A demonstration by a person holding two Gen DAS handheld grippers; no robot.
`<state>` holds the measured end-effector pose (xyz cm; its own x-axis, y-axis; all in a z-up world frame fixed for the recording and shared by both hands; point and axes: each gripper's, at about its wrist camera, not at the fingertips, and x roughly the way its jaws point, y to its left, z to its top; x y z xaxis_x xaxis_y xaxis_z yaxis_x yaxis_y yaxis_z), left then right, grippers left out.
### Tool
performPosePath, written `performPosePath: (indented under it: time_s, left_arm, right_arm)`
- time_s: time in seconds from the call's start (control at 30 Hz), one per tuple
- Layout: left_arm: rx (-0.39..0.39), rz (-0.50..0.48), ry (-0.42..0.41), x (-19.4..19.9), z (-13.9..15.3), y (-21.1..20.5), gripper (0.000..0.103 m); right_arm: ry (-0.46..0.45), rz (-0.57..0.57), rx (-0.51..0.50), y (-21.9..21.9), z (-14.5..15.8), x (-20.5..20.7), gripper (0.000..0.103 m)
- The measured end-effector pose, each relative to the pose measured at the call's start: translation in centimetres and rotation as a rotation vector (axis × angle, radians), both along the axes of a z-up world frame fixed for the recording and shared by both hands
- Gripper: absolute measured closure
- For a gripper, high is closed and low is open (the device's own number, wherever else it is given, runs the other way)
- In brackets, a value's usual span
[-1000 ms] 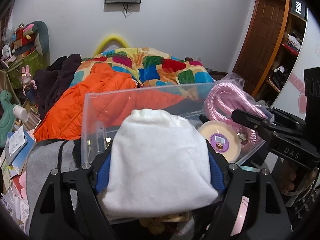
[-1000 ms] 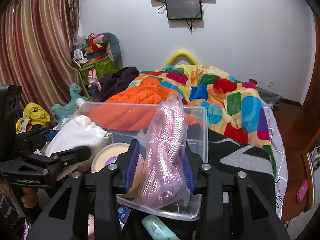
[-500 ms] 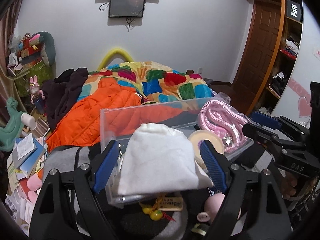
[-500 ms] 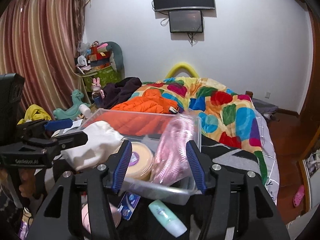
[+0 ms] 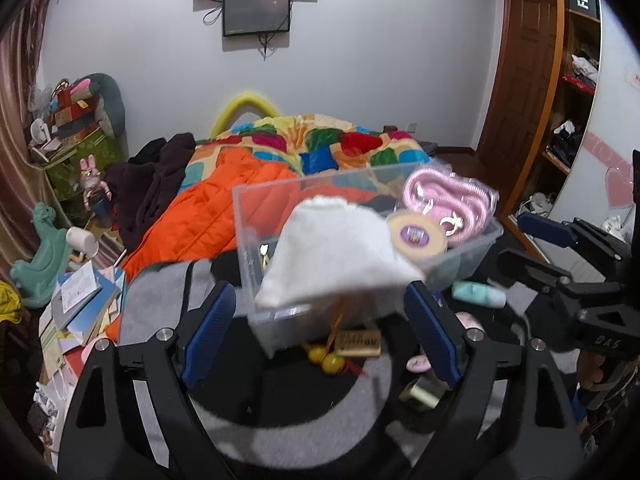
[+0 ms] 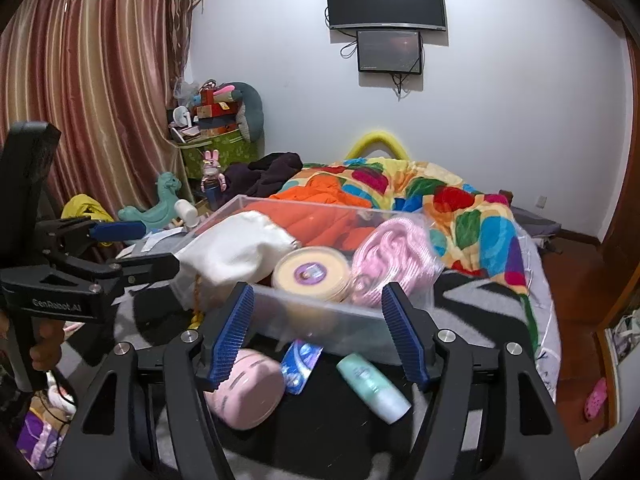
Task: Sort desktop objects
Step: 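Lift white cloth bag into clear box with left tool while right tool drops pink rope in, then grasp yellow gourd trinket with left tool while right tool grasps pink round case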
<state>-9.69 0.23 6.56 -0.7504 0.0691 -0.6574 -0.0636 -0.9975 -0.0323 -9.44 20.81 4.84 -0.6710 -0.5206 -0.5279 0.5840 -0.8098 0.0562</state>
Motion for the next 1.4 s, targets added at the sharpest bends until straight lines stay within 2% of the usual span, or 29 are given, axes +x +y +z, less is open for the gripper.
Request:
performPosePath:
  time_s: [0.07,0.27,0.47,0.63,0.83,0.9,1.03,1.17,1.23,1.4]
  left_arm:
    - [-0.003,0.007,-0.020,0.4,-0.7,-0.2,0.017]
    - [-0.002,0.027,-0.074,1.2,-2.9,-1.0,0.017]
    - [0.008,0.037,-0.117,1.3,-5.0,-1.6,0.017]
    - [0.030,0.014,-0.157,0.3,-6.5,-1.4,0.017]
    - [0.020,-0.009,-0.231,-1.5,-8.0,-0.6,0.034]
    - [0.030,-0.013,-0.256,-2.1,-8.4,-0.6,0.043]
    - [0.040,-0.019,-0.265,-2.5,-8.8,-0.4,0.045]
    - [0.019,-0.022,-0.246,-2.3,-9.0,0.3,0.046]
    - [0.020,-0.032,-0.238,-2.1,-9.0,0.6,0.051]
    - [0.019,-0.065,-0.223,-2.0,-9.0,1.3,0.062]
  right_arm:
    - [-0.019,0.007,-0.016,0.0,-0.3,0.3,0.034]
    - [-0.085,0.013,-0.060,-0.1,-2.0,1.0,0.034]
    - [-0.176,0.030,-0.062,-1.2,-4.6,1.1,0.034]
    - [-0.196,0.046,-0.074,-1.5,-5.5,1.1,0.034]
    - [-0.214,0.075,-0.082,-2.3,-6.2,1.2,0.034]
    - [-0.209,0.084,-0.070,-2.7,-6.4,1.4,0.034]
    - [-0.210,0.099,-0.043,-3.3,-7.0,1.6,0.034]
    - [-0.207,0.103,-0.034,-3.5,-7.1,1.6,0.035]
    - [-0.219,0.114,-0.029,-3.7,-7.2,1.5,0.040]
    - [-0.225,0.121,-0.030,-3.8,-7.3,1.5,0.040]
